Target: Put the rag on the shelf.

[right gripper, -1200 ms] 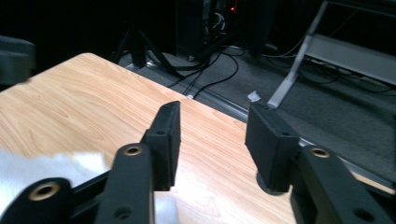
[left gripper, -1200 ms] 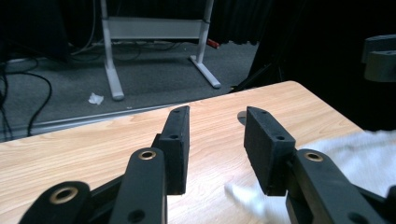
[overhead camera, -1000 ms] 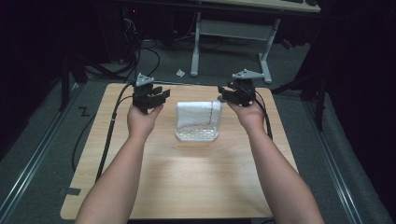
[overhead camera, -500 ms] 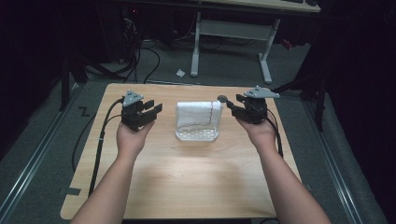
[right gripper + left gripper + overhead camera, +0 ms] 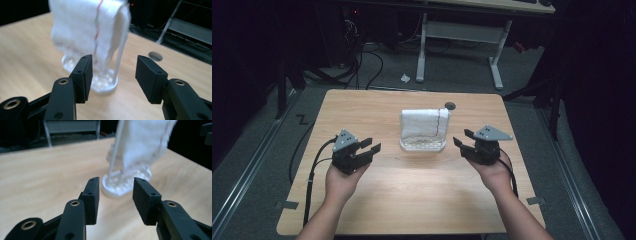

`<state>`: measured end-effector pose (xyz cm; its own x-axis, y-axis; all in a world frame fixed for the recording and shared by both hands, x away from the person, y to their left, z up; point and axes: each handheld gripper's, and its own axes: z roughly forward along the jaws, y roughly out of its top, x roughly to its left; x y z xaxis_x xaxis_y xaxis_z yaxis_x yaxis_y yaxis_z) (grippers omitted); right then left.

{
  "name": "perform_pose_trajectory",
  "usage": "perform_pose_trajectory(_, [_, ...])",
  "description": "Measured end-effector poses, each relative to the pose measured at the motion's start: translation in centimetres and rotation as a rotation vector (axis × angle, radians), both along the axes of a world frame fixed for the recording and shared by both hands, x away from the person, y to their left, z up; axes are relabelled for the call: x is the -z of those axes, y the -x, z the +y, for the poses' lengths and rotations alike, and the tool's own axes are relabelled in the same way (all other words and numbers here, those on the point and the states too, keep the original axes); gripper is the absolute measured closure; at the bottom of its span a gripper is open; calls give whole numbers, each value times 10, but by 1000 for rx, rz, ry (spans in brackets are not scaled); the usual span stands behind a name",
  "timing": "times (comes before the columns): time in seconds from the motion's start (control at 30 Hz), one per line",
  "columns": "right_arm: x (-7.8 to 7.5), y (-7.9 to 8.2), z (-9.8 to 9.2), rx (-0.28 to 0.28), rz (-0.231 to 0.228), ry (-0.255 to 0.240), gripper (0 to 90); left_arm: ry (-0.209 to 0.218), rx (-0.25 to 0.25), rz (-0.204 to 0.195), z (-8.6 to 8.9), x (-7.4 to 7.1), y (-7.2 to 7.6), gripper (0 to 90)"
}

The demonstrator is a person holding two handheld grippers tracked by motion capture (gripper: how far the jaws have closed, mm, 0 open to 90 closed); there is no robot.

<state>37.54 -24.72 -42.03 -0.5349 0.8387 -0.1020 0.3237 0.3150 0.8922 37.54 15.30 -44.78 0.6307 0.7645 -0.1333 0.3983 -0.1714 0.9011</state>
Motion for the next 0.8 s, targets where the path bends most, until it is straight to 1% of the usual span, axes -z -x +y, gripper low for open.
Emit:
perform_pose_trajectory(0.07, [12, 8, 3, -5, 12, 18, 471, -11, 11, 20, 1, 11, 9, 563])
perform_pose_trajectory(0.17, [32, 19, 5, -10, 26, 17, 465, -31, 30, 50, 2, 30, 23, 557])
perform_pose_trajectory(0.27, [51, 29, 8, -12, 63, 11, 452, -64, 44, 88, 2, 50, 34, 552])
perform_pose_trajectory(0.37, [68, 38, 12, -16, 89, 13, 441, -57, 50, 131, 4, 68, 45, 551])
perform_pose_trajectory(0.4, [73, 41, 13, -14, 102, 13, 436, -48, 53, 158, 5, 75, 49, 551])
perform_pose_trajectory(0.43, [79, 45, 14, -14, 112, 13, 423, -50, 55, 179, 4, 79, 51, 551])
perform_pose_trajectory(0.47, [83, 48, 14, -14, 118, 13, 410, -70, 62, 196, 1, 83, 55, 550])
perform_pose_trajectory(0.53, [95, 56, 9, 12, 137, -16, 414, -96, 87, 183, -8, 83, 59, 532])
perform_pose_trajectory(0.57, [99, 58, 7, 9, 152, -24, 404, -119, 98, 160, -14, 82, 61, 525])
perform_pose_trajectory(0.6, [102, 58, 6, 1, 172, -3, 382, -125, 110, 147, -18, 82, 61, 519])
perform_pose_trajectory(0.67, [105, 55, 3, 7, 166, 37, 388, -126, 114, 140, -23, 82, 59, 517])
perform_pose_trajectory(0.7, [107, 54, 2, 10, 173, 42, 388, -125, 115, 144, -23, 82, 57, 516])
perform_pose_trajectory(0.77, [111, 51, 1, 13, 202, 35, 388, -117, 108, 145, -22, 81, 56, 516])
perform_pose_trajectory(0.8, [111, 51, 1, 10, 199, 36, 388, -114, 104, 144, -20, 81, 56, 516])
